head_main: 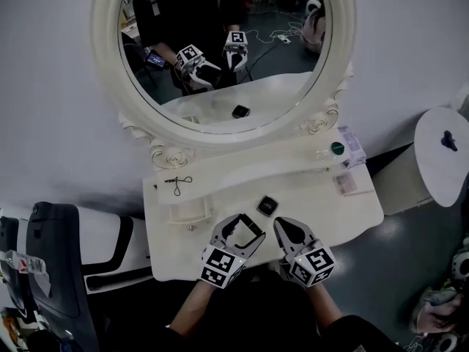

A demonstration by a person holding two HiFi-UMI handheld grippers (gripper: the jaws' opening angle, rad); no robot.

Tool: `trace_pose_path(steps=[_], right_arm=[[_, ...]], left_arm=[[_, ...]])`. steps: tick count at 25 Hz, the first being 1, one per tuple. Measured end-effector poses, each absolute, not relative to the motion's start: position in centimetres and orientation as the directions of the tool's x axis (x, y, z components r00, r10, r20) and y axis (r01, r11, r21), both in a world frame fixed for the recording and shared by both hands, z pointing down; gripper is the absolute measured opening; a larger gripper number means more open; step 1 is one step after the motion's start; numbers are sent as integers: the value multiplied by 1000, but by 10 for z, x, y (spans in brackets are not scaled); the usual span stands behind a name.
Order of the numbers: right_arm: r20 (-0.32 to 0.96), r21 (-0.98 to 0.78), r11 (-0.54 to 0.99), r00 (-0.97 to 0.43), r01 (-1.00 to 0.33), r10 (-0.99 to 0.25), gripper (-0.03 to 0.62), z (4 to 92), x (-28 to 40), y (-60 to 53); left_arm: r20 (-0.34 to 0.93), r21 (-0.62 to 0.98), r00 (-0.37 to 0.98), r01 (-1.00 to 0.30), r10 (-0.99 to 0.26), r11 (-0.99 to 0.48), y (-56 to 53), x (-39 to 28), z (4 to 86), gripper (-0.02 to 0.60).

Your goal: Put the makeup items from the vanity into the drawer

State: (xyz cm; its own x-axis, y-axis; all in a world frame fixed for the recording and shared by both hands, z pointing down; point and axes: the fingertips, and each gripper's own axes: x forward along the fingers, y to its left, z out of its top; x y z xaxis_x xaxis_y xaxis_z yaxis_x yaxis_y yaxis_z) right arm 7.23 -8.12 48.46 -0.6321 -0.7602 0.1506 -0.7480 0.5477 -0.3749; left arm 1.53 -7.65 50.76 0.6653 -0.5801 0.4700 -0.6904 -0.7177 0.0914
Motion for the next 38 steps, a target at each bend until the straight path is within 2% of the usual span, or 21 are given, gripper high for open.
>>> trace_pose_path(steps=[6, 21, 31, 38], right_arm=[[142, -367, 598, -678, -713, -721, 23, 481, 50, -86], [135, -357, 765, -840, -536, -525, 23, 480, -56, -85], [148, -349, 804, -876, -481, -459, 24, 486, -105, -84], [186, -347, 791, -863, -505, -469, 23, 494, -119, -93]], left_arm=[[434, 105, 611, -765, -663, -636, -76, -14, 502, 348], [407, 104, 350, -935, -844, -338, -57, -137, 500, 348], [431, 99, 187, -982, -883, -160, -58, -196, 516, 348], [458, 108, 162, -986, -874, -126, -83, -215, 532, 348]])
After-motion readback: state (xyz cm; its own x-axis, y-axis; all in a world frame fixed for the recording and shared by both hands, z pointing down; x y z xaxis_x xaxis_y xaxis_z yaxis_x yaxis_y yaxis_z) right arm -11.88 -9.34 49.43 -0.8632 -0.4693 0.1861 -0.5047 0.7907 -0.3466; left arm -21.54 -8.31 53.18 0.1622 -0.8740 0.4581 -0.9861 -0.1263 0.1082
